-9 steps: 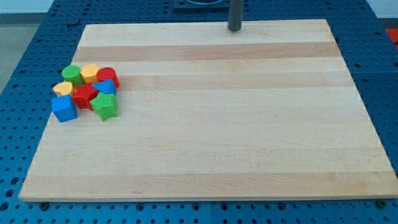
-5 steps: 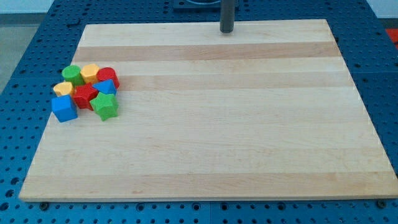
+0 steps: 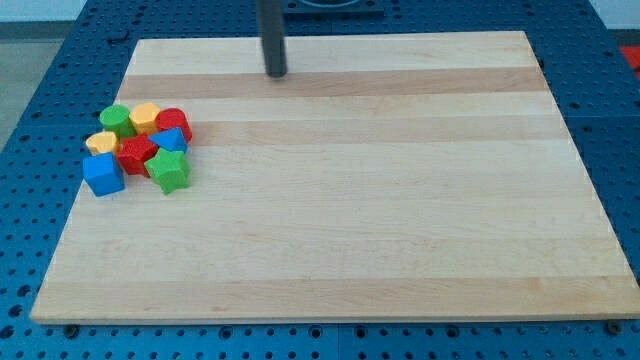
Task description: Point your arm at green circle
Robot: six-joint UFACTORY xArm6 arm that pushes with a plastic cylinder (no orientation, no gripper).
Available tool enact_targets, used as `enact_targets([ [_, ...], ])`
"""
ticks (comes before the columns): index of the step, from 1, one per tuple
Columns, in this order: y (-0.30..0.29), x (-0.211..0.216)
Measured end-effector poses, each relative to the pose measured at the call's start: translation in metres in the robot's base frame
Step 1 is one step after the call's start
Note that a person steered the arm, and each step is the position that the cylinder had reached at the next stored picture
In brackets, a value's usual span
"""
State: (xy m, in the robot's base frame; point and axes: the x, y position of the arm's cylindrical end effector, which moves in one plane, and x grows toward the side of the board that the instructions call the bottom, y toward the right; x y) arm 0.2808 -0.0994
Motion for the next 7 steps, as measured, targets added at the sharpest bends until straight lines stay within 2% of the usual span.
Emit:
enact_targets([
  [1,-0.025,0.013],
  [4,-0.048,0.026],
  [7,-0.16,0.023],
])
